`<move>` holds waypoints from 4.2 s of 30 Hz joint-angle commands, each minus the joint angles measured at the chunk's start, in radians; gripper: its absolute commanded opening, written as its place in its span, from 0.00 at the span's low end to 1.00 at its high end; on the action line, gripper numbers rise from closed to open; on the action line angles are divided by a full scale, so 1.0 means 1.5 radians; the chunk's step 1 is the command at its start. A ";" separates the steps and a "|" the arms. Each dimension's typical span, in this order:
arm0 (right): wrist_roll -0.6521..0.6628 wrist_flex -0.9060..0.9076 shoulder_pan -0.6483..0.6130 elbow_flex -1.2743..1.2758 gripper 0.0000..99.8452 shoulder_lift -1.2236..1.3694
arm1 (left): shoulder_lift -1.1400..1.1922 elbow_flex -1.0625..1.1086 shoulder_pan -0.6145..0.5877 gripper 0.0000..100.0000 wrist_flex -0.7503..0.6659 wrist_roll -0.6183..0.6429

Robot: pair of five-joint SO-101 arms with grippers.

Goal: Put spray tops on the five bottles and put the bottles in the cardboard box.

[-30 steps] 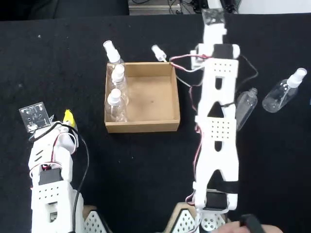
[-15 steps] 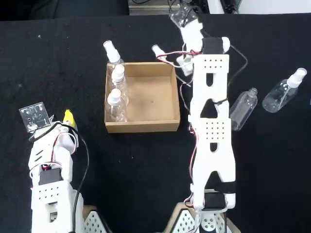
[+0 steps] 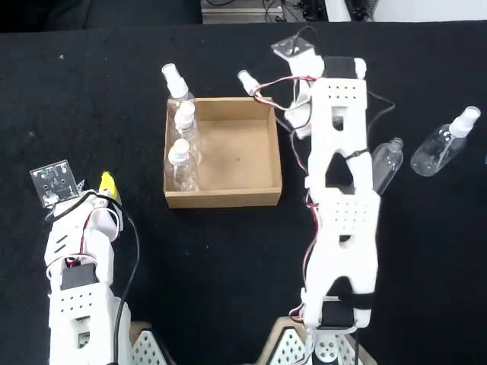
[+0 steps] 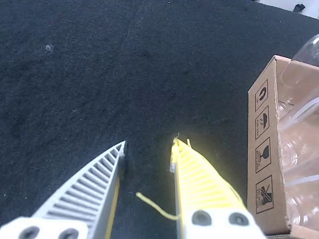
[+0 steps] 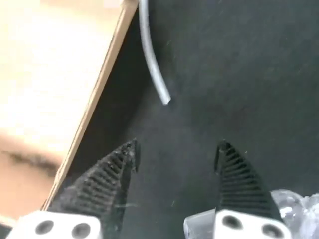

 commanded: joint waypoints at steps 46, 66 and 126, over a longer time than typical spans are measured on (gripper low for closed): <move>0.074 -0.404 -0.035 0.320 0.22 -0.066 | -0.011 -0.007 -0.007 0.13 -0.016 -0.006; 0.030 -0.425 0.058 0.215 0.01 -0.005 | -0.011 -0.008 -0.007 0.13 -0.016 -0.006; 0.000 -0.299 0.139 -0.054 0.01 0.077 | -0.011 -0.009 -0.007 0.13 -0.016 -0.006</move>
